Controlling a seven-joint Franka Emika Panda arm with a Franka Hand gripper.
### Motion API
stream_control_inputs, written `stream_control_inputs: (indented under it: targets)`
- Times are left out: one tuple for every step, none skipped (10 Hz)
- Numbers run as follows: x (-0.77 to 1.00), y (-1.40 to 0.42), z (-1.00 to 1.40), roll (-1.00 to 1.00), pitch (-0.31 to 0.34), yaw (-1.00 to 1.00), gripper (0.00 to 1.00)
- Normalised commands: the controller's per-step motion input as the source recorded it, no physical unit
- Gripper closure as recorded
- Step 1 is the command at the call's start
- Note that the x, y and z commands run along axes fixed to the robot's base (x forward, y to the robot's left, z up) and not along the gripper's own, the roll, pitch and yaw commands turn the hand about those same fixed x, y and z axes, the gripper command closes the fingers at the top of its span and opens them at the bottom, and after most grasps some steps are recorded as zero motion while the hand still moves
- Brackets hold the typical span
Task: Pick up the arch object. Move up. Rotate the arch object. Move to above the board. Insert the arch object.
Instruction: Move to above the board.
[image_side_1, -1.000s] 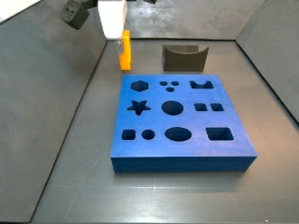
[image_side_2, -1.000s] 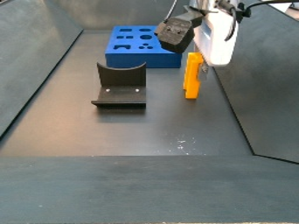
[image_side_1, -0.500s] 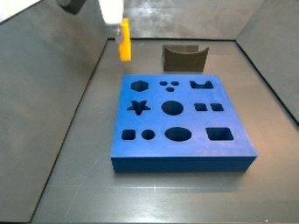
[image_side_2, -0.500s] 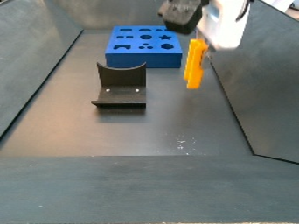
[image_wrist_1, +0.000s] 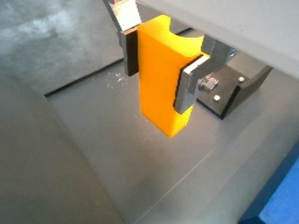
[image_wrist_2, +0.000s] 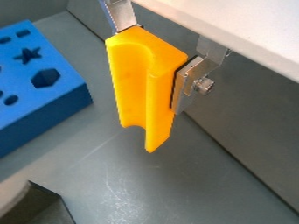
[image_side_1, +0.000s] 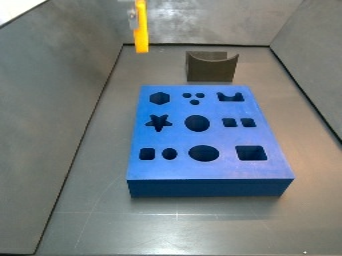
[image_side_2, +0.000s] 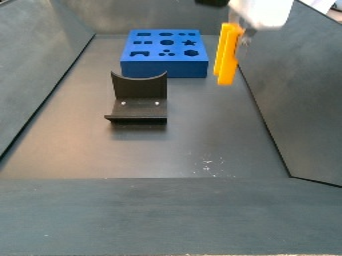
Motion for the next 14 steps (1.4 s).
stream_control_inputs:
  targets:
    - [-0.03,0.01,1.00,0.03,0.054,0.00,1.00]
    - [-0.02,0.02,1.00,0.04,0.066,0.00,1.00]
    - [-0.02,0.02,1.00,0.05,0.073,-0.01,1.00]
    - [-0.02,0.02,1.00,0.06,0.080,-0.01,1.00]
    - [-0.02,0.02,1.00,0.06,0.084,-0.01,1.00]
    - [-0.01,0.02,1.00,0.07,0.087,-0.01,1.00]
    - [-0.01,0.02,1.00,0.07,0.087,0.00,1.00]
    - [-0.01,0.02,1.00,0.08,0.084,0.00,1.00]
    - [-0.01,0.02,1.00,0.08,0.086,0.00,1.00]
    - [-0.01,0.02,1.00,0.08,0.083,0.01,1.00]
    - [-0.01,0.02,1.00,0.09,0.083,0.01,1.00]
    - [-0.01,0.02,1.00,0.09,0.083,0.01,1.00]
    - [-0.01,0.02,1.00,0.09,0.082,0.01,1.00]
    - [0.00,0.02,1.00,0.09,0.084,0.02,1.00]
